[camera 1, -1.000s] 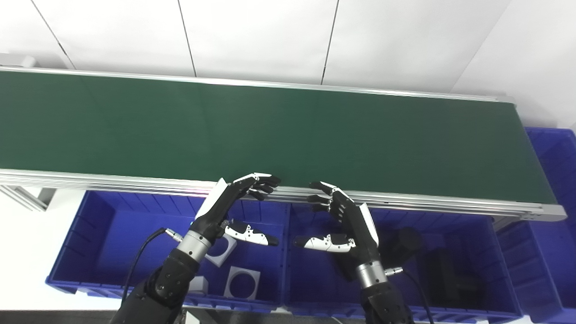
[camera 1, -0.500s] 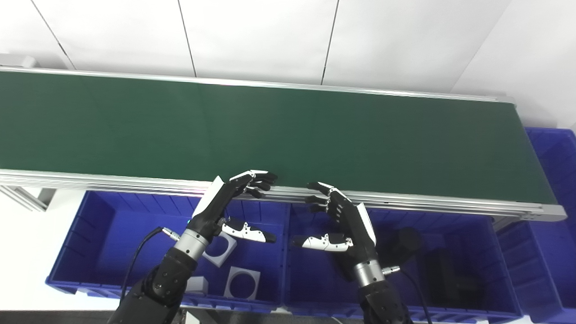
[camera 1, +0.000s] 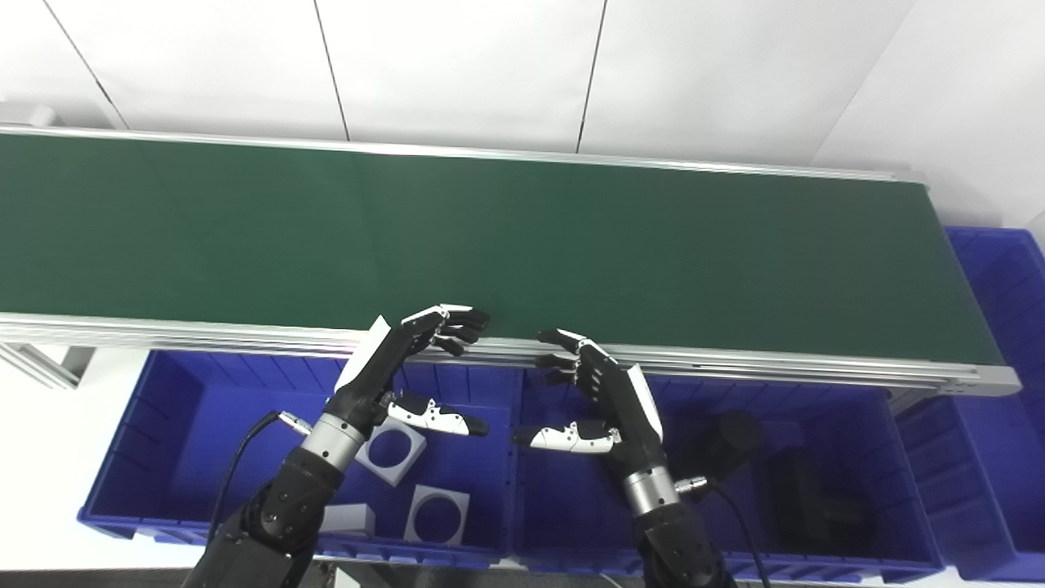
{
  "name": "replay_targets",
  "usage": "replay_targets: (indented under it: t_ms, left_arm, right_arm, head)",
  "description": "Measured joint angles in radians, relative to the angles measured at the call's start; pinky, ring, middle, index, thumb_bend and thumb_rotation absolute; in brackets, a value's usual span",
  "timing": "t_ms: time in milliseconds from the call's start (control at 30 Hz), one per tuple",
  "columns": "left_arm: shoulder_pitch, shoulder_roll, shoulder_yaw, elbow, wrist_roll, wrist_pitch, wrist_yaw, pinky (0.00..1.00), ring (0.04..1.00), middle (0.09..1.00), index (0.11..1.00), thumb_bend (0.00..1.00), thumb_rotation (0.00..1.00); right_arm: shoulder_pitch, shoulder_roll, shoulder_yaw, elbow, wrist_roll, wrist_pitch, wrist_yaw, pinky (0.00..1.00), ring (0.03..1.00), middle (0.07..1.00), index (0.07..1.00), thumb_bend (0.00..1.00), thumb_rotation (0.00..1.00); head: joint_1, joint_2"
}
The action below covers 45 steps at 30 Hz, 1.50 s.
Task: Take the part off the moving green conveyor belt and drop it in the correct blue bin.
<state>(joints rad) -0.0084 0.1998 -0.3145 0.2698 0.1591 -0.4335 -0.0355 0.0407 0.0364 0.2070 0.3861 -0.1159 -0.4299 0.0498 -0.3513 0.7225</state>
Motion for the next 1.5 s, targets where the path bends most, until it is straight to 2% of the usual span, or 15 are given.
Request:
replay_targets:
  t_ms: [167,467,767,967,1033,1100,1167,1233,1333,1400,1500]
  left_arm:
    - [0.001,0.001,0.009,-0.003,-0.001,0.0,-0.003,0.61,0.69,0.734,0.724,0.92,0.0]
    - [0.001,-0.002,0.006,-0.009,-0.004,0.0,-0.005,0.61,0.694,0.744,0.729,0.91,0.0]
    - [0.001,-0.004,0.003,-0.007,0.014,0.0,-0.004,0.61,0.691,0.738,0.725,0.91,0.0]
    - [0.001,-0.004,0.003,-0.007,0.013,0.0,-0.004,0.61,0.695,0.743,0.729,0.92,0.0]
    - [0.001,-0.004,0.003,-0.006,0.013,0.0,-0.003,0.61,0.691,0.738,0.724,0.92,0.0]
    - [0.001,-0.004,0.004,-0.006,0.014,0.0,-0.004,0.61,0.691,0.739,0.724,0.91,0.0]
    - [0.001,-0.003,0.009,-0.007,0.013,0.0,-0.004,0.61,0.69,0.737,0.724,0.91,0.0]
    - [0.001,0.001,0.013,-0.009,0.012,0.0,-0.006,0.62,0.688,0.734,0.724,0.91,0.0]
    - [0.001,0.013,0.017,-0.009,-0.006,0.0,-0.012,0.61,0.684,0.73,0.726,0.91,0.0]
    - [0.001,0.021,0.018,-0.009,-0.009,0.0,-0.013,0.62,0.686,0.731,0.729,0.91,0.0]
    - [0.001,0.025,0.019,-0.009,-0.009,0.0,-0.014,0.62,0.687,0.732,0.727,0.92,0.0]
  right_arm:
    - [-0.002,0.0,0.007,0.004,-0.008,0.0,-0.015,0.64,0.722,0.828,0.754,0.85,0.05]
    - [-0.002,-0.002,0.011,0.004,-0.002,0.0,-0.015,0.64,0.719,0.827,0.748,0.85,0.05]
    - [0.001,-0.004,0.01,-0.002,0.002,0.0,-0.015,0.65,0.719,0.83,0.751,0.85,0.02]
    - [0.001,-0.004,0.01,-0.002,0.004,0.0,-0.014,0.64,0.718,0.823,0.75,0.85,0.03]
    - [0.001,-0.004,0.01,-0.002,0.003,0.0,-0.014,0.64,0.719,0.826,0.752,0.85,0.03]
    - [0.0,-0.004,0.012,-0.001,0.002,0.0,-0.015,0.65,0.722,0.828,0.753,0.85,0.03]
    - [-0.001,-0.003,0.015,0.005,-0.006,0.0,-0.021,0.65,0.724,0.83,0.752,0.85,0.05]
    - [-0.005,0.0,0.019,0.019,-0.011,0.0,-0.028,0.65,0.725,0.83,0.751,0.85,0.06]
    - [-0.016,0.007,0.032,0.049,-0.014,0.0,-0.039,0.65,0.726,0.83,0.752,0.85,0.06]
    - [-0.019,0.009,0.039,0.05,-0.015,0.0,-0.045,0.64,0.728,0.828,0.753,0.85,0.04]
    - [-0.022,0.008,0.04,0.049,-0.014,0.0,-0.047,0.64,0.731,0.827,0.751,0.85,0.05]
  head:
    - [-0.017,-0.003]
    - [0.06,0.009]
    - [0.034,0.003]
    - [0.06,0.005]
    - [0.038,0.002]
    - [-0.033,-0.012]
    - [-0.034,-0.012]
    - [-0.086,-0.023]
    - [-0.087,-0.023]
    - [-0.054,-0.014]
    - [-0.029,-0.006]
